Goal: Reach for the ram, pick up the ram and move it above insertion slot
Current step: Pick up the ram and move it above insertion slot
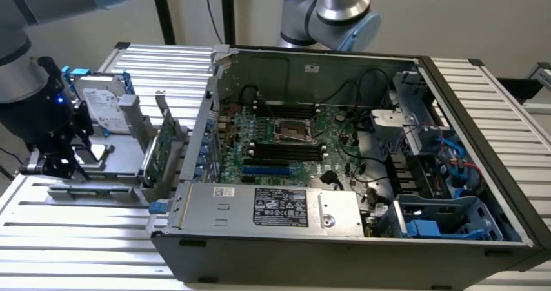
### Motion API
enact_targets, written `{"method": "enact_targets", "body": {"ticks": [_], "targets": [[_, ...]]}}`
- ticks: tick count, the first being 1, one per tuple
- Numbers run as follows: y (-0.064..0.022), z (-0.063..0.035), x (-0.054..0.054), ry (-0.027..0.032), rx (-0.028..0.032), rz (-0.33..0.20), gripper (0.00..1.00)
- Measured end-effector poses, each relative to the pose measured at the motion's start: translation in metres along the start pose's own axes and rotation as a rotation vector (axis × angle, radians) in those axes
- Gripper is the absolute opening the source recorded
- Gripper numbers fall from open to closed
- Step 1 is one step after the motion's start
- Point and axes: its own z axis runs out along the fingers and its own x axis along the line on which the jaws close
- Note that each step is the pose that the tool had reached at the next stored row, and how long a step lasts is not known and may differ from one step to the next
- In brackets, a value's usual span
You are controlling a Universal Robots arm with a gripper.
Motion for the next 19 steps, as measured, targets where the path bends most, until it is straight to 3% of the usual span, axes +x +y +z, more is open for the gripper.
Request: {"method": "enact_targets", "body": {"ticks": [19], "targets": [[0.0009,0.0345,0.001,0.0000,0.0000,0.000,0.42]]}}
